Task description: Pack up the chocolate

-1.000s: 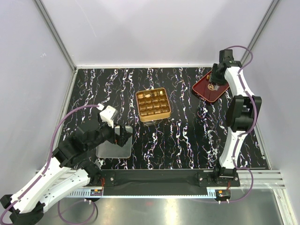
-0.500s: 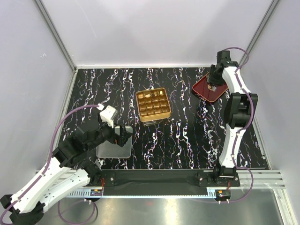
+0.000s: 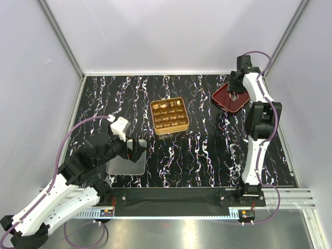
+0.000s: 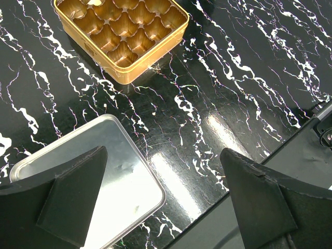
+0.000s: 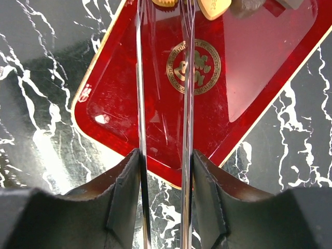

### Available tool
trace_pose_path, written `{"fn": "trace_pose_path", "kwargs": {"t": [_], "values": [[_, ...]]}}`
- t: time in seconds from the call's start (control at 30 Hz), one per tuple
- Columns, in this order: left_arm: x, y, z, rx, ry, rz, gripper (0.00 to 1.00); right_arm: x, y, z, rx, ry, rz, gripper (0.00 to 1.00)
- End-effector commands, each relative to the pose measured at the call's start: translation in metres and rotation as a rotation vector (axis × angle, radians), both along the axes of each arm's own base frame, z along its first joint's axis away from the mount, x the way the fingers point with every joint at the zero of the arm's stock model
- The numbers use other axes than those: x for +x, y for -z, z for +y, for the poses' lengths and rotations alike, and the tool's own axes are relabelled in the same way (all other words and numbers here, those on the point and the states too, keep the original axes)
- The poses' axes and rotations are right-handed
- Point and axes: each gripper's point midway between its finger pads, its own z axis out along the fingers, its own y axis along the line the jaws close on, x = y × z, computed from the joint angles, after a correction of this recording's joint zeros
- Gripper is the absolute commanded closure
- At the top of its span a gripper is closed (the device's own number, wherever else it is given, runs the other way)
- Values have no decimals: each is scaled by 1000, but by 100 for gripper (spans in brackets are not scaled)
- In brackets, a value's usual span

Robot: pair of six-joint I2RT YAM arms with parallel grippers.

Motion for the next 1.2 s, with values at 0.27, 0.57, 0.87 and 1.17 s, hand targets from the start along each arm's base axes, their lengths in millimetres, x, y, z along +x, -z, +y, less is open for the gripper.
{"fn": "trace_pose_path", "kwargs": {"t": [0.27, 0.57, 0.87, 1.17], "values": [[3, -8, -3, -18, 7, -39, 1, 9, -15, 1, -50, -15, -39, 60], [2, -10, -3, -24, 9, -44, 1, -25, -36, 11, -58, 0, 3, 64], [0, -13, -2, -37, 14, -53, 1, -84, -59, 34, -91, -27, 27, 65], [2, -14, 2, -31, -10, -58, 1, -104, -131, 123, -79, -203, -111, 65]]}}
